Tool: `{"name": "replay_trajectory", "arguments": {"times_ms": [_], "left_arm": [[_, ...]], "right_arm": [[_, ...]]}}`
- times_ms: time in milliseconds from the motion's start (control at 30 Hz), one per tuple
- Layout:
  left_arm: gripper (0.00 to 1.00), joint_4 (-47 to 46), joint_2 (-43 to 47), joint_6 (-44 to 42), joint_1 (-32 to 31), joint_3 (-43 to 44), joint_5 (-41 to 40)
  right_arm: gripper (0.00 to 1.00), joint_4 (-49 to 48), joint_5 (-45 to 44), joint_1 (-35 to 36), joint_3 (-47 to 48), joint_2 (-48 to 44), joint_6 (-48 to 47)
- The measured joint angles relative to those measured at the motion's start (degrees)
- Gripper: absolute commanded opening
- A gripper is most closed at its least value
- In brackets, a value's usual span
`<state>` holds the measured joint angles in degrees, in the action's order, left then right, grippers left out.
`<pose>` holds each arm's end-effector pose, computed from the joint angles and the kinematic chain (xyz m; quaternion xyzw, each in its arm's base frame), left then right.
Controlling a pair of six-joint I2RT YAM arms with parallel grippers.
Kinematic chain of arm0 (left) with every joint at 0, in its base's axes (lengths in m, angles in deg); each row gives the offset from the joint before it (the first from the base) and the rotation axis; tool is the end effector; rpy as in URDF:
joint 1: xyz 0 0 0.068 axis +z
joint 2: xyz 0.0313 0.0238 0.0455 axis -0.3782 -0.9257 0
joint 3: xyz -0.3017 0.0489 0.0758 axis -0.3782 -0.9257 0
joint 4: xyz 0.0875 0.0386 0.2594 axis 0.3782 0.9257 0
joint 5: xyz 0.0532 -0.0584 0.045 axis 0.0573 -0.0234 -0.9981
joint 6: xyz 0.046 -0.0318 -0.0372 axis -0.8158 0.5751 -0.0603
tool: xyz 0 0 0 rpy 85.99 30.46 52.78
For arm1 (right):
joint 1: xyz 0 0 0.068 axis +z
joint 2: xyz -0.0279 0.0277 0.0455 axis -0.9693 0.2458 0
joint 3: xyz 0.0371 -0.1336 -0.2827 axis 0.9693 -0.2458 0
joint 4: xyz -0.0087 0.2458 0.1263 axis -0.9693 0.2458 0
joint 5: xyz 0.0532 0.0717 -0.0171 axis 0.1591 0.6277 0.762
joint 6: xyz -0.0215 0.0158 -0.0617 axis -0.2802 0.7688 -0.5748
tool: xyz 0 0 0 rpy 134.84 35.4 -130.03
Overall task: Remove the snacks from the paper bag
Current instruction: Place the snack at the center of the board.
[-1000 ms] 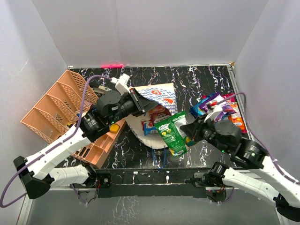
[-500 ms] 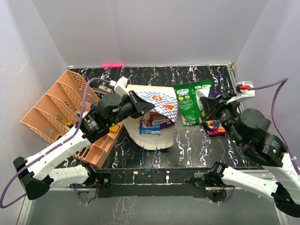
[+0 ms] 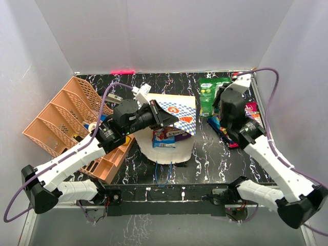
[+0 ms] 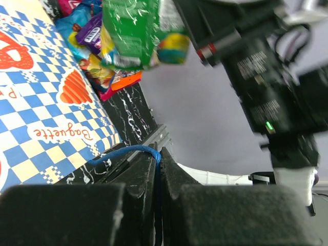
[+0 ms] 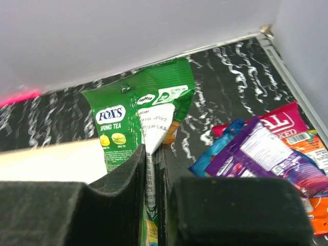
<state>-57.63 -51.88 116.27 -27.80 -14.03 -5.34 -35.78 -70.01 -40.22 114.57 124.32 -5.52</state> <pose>0.1784 -0.2241 0.4293 -0.0037 0.7354 -0.5742 0.3598 0.1988 0.0975 0.4286 0.1081 0.7612 0.0017 0.6395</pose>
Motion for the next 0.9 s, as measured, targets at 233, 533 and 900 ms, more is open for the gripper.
{"name": "replay_trajectory", "arguments": {"times_ms": [233,533,900], "left_arm": [[0.00,-4.3,-0.9,0.9,0.0,-0.3,3.5],[0.00,-6.1,-4.0,1.8,0.0,0.8,5.9],[0.00,-7.3,-4.5,2.3,0.0,0.8,6.9]], "right_arm": [[0.08,-5.6,22.0,-30.6,-8.0,3.4,7.6],[0.08,-11.9,36.2,-49.7,-19.9,5.1,16.0],[0.08,-18.8,39.0,-57.2,-25.6,6.3,19.8]]}}
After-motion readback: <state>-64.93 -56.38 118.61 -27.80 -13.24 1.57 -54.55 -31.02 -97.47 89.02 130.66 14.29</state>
